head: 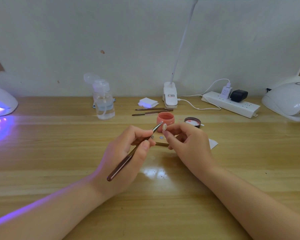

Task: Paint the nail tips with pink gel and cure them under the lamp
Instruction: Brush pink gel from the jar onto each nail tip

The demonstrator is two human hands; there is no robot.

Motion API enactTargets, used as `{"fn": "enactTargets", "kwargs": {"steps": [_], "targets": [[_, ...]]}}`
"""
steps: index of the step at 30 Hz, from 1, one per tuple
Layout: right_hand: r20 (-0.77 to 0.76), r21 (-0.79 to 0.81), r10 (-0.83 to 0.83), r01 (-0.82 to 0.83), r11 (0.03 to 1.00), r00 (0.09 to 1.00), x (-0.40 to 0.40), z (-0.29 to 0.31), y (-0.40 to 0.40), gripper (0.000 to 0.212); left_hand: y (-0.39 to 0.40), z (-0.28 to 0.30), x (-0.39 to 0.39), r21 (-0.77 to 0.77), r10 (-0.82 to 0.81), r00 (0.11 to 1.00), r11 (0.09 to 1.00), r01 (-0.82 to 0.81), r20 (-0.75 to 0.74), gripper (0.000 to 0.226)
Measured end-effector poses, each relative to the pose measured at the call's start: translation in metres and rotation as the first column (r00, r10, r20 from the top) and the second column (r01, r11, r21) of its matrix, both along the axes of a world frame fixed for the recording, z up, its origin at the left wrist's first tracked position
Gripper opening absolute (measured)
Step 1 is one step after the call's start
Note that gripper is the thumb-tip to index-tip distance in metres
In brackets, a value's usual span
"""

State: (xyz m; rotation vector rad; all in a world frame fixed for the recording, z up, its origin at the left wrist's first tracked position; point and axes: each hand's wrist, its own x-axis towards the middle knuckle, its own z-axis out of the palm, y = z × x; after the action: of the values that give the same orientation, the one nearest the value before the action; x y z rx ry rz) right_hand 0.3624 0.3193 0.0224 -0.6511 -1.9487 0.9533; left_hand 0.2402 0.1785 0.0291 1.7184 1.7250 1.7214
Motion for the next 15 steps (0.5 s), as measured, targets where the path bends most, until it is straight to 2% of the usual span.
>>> {"fn": "enactTargets", "kwargs": {"steps": [9,12,15], "targets": [[-0.008,0.054,-0.011,0.011,0.998,1.000,0.0008,-0.0016,0.0000,0.007,-0.0018,-0.0035,-0.0032,-0.023,-0.011,0.997,1.000,0.010,-0.083,0.019],[-0.012,0.056,-0.009,0.010,0.998,1.000,-0.0002,-0.0018,0.0005,0.003,-0.0019,-0.0028,-0.0028,0.026,-0.011,0.999,1.000,0.013,-0.047,0.021],[0.007,0.071,0.003,-0.004,0.997,1.000,-0.0002,-0.0027,0.0004,0.004,0.0006,-0.0016,-0.0007,0.001,0.003,1.000,1.000,-0.003,0.005,0.019]]}}
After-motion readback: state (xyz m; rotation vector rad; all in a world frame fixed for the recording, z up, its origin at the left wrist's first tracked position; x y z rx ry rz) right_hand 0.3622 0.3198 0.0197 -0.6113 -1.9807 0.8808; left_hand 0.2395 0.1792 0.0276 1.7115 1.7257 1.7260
